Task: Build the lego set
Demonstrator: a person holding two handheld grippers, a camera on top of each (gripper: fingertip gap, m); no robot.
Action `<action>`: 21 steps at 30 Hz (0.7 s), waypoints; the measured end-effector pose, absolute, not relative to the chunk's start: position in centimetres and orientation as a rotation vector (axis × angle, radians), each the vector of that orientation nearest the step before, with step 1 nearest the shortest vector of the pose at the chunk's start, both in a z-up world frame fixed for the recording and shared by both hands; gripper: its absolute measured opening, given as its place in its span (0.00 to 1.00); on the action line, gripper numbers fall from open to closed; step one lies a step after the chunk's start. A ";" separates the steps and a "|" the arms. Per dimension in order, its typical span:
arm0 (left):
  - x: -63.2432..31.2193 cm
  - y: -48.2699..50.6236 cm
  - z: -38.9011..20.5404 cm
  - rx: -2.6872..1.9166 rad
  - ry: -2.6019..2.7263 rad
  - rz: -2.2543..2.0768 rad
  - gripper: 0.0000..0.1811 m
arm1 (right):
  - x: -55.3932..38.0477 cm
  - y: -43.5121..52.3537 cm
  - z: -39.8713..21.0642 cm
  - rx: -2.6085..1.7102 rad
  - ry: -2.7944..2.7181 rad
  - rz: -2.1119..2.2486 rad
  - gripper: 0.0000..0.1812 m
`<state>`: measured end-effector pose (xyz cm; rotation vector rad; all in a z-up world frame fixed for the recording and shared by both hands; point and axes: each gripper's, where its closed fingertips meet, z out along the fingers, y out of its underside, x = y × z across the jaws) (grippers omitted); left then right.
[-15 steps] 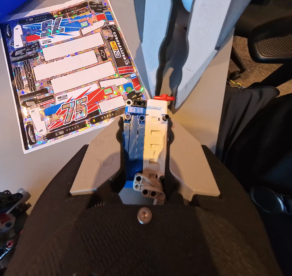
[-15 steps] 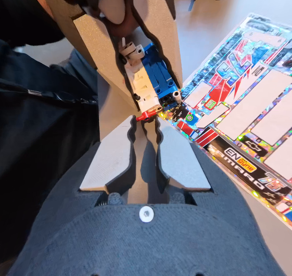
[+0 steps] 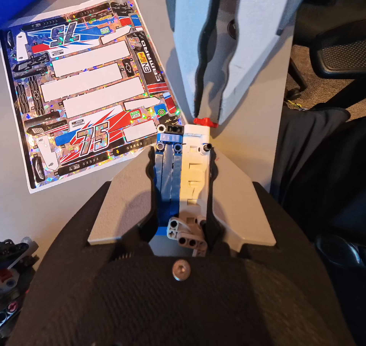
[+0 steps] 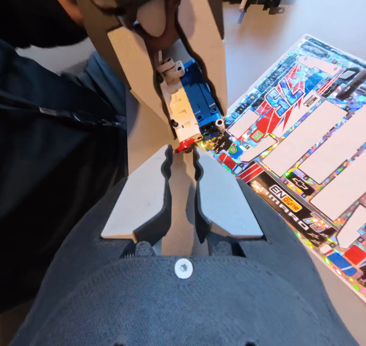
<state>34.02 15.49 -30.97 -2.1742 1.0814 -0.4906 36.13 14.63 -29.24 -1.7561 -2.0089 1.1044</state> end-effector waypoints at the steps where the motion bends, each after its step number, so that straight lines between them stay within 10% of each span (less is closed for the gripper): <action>1: 34.0 15.5 -31.0 -2.174 1.081 -0.492 0.30 | 36.0 14.9 -29.4 -1.760 -2.008 1.111 0.09; 21: 34.1 15.5 -30.9 -2.174 1.085 -0.506 0.29 | 36.0 14.6 -28.3 -1.191 -2.138 0.575 0.02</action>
